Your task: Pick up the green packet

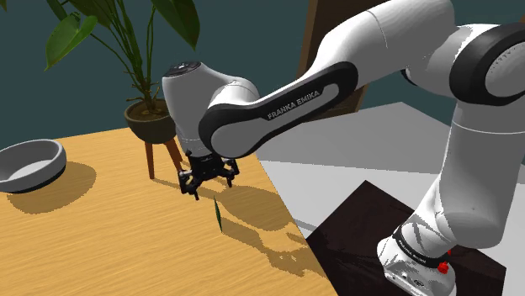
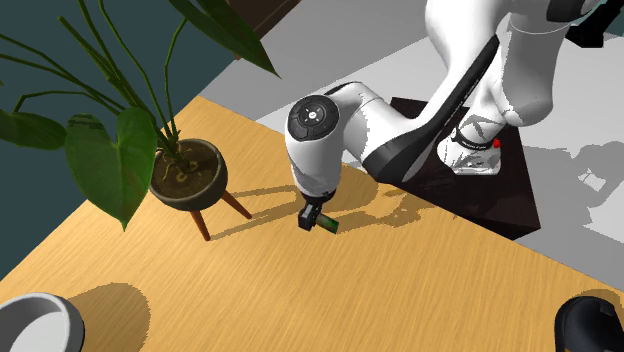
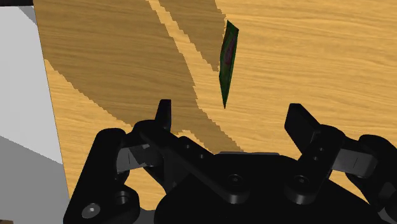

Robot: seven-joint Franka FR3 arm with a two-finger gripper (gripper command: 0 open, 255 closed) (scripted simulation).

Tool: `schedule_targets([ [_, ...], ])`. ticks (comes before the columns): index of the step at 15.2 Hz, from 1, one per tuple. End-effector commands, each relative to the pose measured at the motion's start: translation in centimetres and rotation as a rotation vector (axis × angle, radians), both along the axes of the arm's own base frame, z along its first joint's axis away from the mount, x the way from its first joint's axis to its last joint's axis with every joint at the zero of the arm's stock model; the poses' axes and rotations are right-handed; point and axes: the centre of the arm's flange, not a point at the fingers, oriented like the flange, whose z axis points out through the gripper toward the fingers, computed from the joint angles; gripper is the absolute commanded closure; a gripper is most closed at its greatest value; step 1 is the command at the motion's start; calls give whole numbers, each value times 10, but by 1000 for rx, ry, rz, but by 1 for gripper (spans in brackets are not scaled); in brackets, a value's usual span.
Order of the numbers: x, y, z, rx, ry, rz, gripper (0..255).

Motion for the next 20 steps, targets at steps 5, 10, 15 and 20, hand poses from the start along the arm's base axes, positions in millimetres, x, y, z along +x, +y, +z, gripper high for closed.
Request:
schedule_targets([
  [5, 1, 2, -35, 0, 0, -2, 0],
  [10, 0, 1, -35, 0, 0, -2, 255],
  [15, 0, 1, -35, 0, 0, -2, 255],
  [20, 1, 2, -19, 0, 0, -2, 255],
])
